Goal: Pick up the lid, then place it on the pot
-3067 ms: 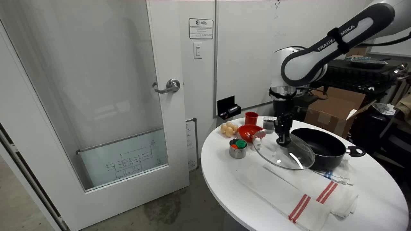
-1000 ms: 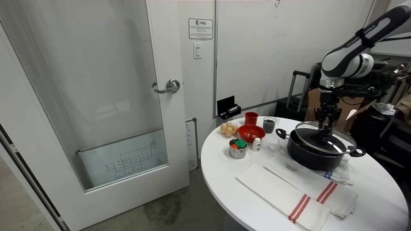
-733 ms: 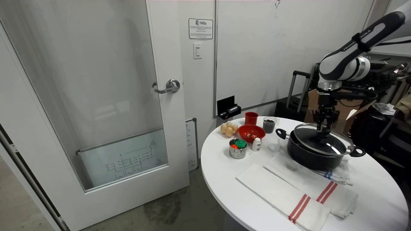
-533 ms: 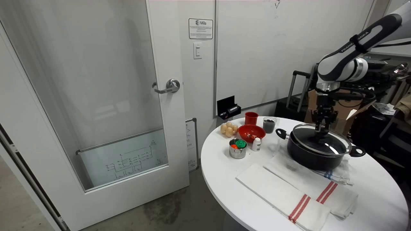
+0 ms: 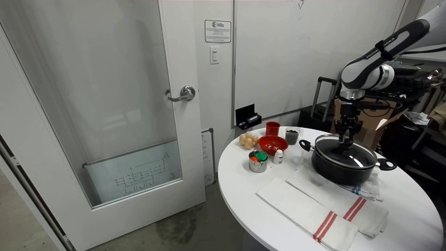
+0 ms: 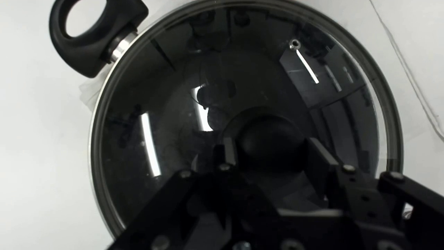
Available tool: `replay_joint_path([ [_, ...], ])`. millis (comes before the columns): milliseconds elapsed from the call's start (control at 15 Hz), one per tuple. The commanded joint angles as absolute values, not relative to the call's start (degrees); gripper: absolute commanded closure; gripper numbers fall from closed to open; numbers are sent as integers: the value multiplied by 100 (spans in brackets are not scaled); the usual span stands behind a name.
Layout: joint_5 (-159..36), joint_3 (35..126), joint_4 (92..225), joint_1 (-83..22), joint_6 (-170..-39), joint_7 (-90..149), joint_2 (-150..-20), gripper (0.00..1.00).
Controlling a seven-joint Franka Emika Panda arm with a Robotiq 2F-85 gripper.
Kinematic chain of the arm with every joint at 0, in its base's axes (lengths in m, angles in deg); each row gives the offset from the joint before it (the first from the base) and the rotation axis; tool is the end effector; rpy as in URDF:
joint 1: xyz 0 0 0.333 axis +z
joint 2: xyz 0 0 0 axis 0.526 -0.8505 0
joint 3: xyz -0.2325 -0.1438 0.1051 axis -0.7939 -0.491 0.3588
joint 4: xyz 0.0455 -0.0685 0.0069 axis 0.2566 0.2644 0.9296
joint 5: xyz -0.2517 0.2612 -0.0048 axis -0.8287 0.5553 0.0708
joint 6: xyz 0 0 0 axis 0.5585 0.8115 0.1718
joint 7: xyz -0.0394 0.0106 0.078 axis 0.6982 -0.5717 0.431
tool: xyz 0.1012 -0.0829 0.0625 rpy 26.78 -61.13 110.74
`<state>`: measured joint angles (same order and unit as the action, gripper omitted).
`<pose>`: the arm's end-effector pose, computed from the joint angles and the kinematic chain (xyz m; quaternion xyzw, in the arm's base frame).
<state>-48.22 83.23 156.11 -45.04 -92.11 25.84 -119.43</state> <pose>0.5869 -0.1415 0.0693 -0.9662 0.1929 0.1524 0.0770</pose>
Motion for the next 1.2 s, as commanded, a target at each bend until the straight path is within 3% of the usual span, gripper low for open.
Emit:
replay_joint_path([
  [0, -4725, 8293, 15341, -4515, -8957, 2603, -12033, 75],
  [1133, -4785, 8246, 15170, -4475, -8844, 2657, -12288, 75],
])
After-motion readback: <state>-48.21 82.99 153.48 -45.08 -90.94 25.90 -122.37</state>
